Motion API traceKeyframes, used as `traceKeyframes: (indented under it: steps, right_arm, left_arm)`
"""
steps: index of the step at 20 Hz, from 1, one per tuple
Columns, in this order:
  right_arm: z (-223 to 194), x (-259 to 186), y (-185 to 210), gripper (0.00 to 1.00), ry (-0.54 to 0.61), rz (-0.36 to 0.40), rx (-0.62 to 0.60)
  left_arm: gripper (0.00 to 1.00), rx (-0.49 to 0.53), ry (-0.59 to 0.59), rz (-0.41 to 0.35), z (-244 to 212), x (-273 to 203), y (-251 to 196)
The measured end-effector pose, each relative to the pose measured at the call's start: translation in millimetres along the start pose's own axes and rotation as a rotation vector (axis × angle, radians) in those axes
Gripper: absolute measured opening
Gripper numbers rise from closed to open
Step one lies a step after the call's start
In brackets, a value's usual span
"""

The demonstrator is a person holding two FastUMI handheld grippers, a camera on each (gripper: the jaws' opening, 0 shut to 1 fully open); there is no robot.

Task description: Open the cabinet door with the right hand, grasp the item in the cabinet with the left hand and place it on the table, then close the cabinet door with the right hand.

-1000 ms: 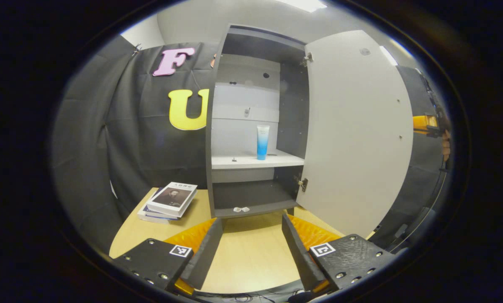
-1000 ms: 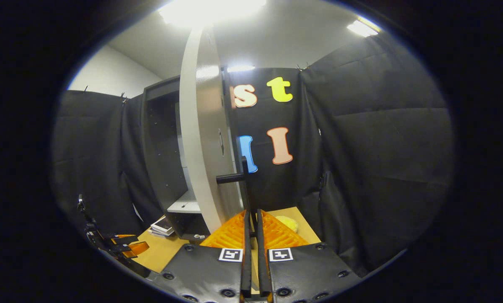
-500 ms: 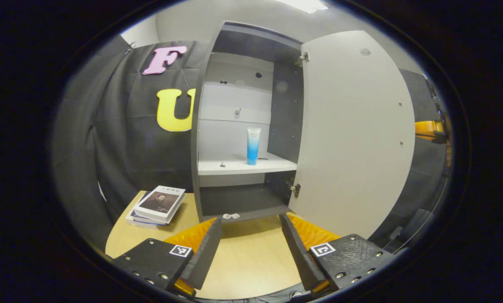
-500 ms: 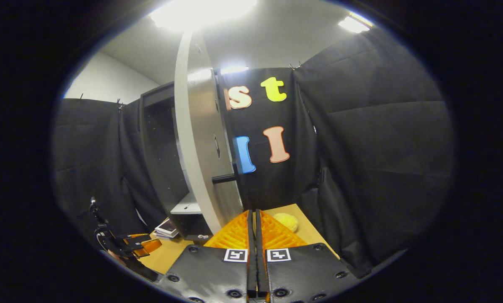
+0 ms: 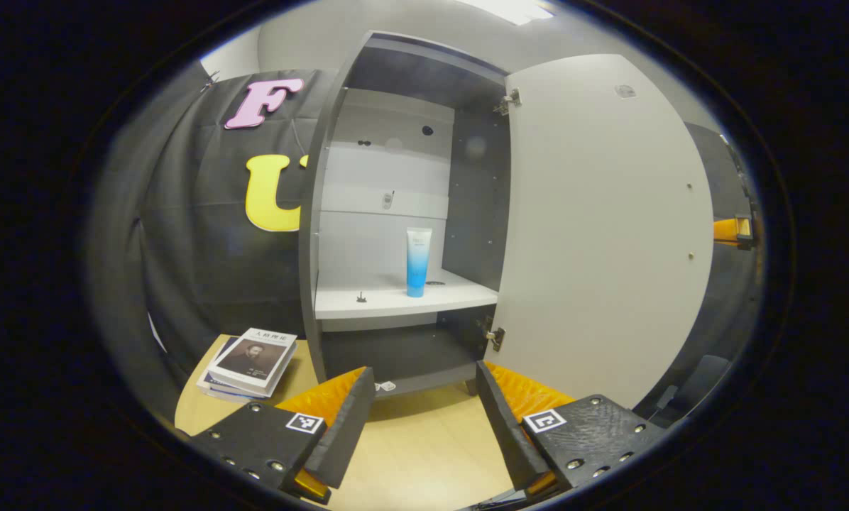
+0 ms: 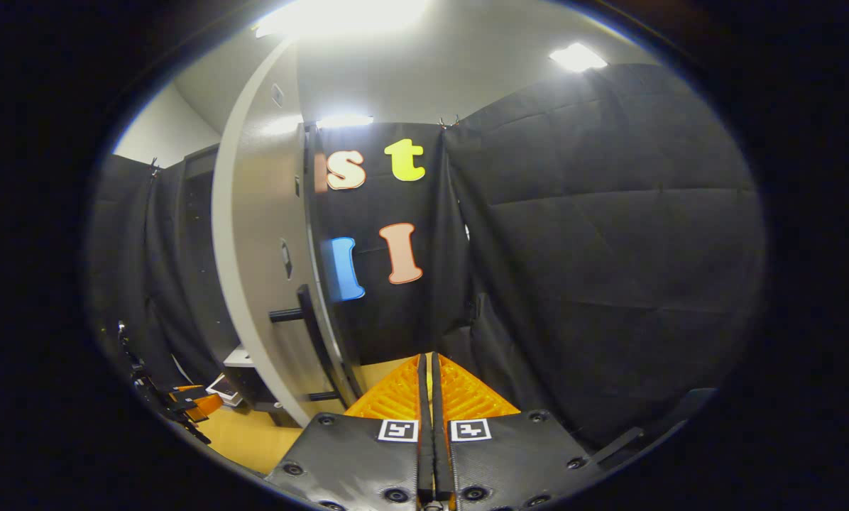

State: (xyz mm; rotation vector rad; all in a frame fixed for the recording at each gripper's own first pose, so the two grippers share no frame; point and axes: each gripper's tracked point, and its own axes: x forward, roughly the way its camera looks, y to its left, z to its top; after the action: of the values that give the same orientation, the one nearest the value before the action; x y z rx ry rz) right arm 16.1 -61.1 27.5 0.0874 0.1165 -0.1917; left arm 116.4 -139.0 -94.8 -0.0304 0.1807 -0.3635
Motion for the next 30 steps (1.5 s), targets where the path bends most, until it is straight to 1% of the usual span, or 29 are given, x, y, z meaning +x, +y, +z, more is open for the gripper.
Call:
traceKeyframes:
  steps: [1, 2, 3, 5, 6, 7, 8, 10, 13, 14, 16, 17, 19, 20, 21, 22, 26, 28, 29, 30]
  right_arm:
    - [1, 13, -7, 0.03, -0.003, -0.021, -0.001]
    - [2, 26, -8, 0.04, -0.009, -0.025, 0.010]
    - [5, 40, -8, 0.00, -0.007, -0.027, 0.030]
    - [5, 69, -5, 0.10, -0.005, 0.010, 0.058]
    - [3, 84, -7, 0.03, 0.002, 0.011, 0.048]
    - [-1, 97, -11, 0.18, 0.008, 0.003, 0.029]
    - [-4, 108, -16, 0.19, 0.006, -0.007, 0.014]
    - [-4, 129, -19, 0.29, 0.000, -0.016, 0.019]
    - [-17, 161, -20, 0.65, 0.019, -0.020, 0.067]
    - [-21, 169, -21, 0.68, 0.029, -0.017, 0.075]
    - [-29, 186, -29, 0.93, 0.049, -0.034, 0.075]
    - [-28, 190, -36, 1.00, 0.046, -0.047, 0.069]
    - [-27, 199, -48, 0.98, 0.042, -0.074, 0.064]
    - [-28, 205, -52, 0.92, 0.041, -0.086, 0.065]
    - [-28, 208, -58, 0.92, 0.043, -0.098, 0.068]
    - [-28, 210, -62, 0.98, 0.042, -0.109, 0.072]
    - [-35, 214, -81, 0.98, 0.056, -0.147, 0.071]
    - [-42, 215, -88, 0.98, 0.074, -0.160, 0.073]
    - [-45, 216, -91, 0.98, 0.086, -0.163, 0.077]
    - [-49, 219, -93, 0.98, 0.096, -0.166, 0.079]
  left_arm:
    - [0.87, 0.004, -0.005, 0.006, 4, 7, 1]
    - [0.86, 0.009, -0.011, 0.014, 8, 15, 2]
    - [0.86, 0.015, -0.012, 0.028, 13, 22, 4]
    - [0.87, 0.017, -0.040, 0.041, 28, 37, 4]
    - [0.86, 0.011, -0.050, 0.041, 33, 46, 3]
    - [0.87, 0.001, -0.049, 0.041, 38, 56, 2]
    - [0.86, -0.011, -0.047, 0.047, 42, 66, 1]
    - [0.86, -0.028, -0.066, 0.060, 58, 85, 3]
    - [0.86, -0.006, -0.095, 0.080, 79, 113, 7]
    - [0.86, 0.008, -0.099, 0.088, 84, 124, 9]
    - [0.87, 0.022, -0.109, 0.093, 96, 143, 10]
    - [0.86, 0.021, -0.115, 0.084, 101, 153, 7]
    - [0.86, 0.028, -0.127, 0.068, 110, 173, 4]
    - [0.86, 0.036, -0.131, 0.071, 115, 183, 7]
    - [0.86, 0.040, -0.134, 0.070, 119, 192, 7]
    - [0.86, 0.038, -0.138, 0.070, 121, 202, 6]
    - [0.86, 0.008, -0.121, 0.109, 117, 236, 8]
    - [0.87, 0.014, -0.110, 0.122, 112, 252, 5]
    - [0.86, 0.022, -0.100, 0.140, 109, 260, 6]
    - [0.86, 0.025, -0.080, 0.177, 102, 265, 10]
